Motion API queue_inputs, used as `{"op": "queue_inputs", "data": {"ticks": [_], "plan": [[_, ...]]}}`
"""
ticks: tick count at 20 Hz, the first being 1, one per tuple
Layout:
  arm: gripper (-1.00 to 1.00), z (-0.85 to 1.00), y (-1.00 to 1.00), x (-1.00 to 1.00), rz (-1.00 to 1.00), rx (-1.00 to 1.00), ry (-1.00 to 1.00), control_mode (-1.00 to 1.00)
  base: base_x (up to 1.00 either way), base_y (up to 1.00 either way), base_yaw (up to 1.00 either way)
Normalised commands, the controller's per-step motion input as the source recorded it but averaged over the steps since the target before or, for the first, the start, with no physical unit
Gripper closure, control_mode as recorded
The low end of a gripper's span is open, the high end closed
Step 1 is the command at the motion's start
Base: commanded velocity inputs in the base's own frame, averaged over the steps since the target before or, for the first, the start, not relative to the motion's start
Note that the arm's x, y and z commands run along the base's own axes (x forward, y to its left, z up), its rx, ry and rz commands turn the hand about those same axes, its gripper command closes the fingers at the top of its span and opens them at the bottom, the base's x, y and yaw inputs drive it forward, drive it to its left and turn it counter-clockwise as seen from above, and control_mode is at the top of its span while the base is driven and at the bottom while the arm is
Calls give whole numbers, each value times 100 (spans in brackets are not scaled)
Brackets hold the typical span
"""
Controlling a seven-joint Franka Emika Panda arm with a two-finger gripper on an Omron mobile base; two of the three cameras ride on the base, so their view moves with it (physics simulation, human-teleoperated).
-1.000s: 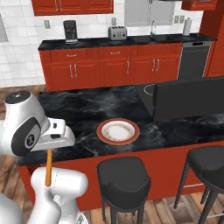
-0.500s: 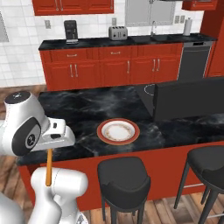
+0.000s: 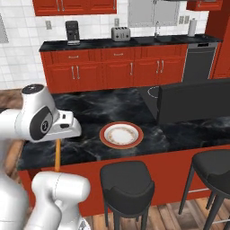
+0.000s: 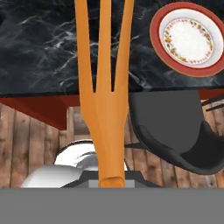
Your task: Take the fork and place it on the left side of the plate. Then take the spoon and place it on the right side of the plate. Make sure they're directly next to the plate.
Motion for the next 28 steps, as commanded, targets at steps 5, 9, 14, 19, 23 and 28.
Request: {"op": "queue_inputs", "data": {"ticks": [5,9,14,19,23,28], "plan": [[100,-22,22,100,0,0,10,-100,0,0,0],[100,-39,0,86,0,0,12,-100,0,0,0],[100,-65,2,67,0,-5,12,-100,0,0,0],[100,-53,0,34,0,-4,1,-100,0,0,0],[100,-56,-3,38,3,0,-2,-100,0,0,0],[100,-54,0,52,4,0,-2,-100,0,0,0]]}}
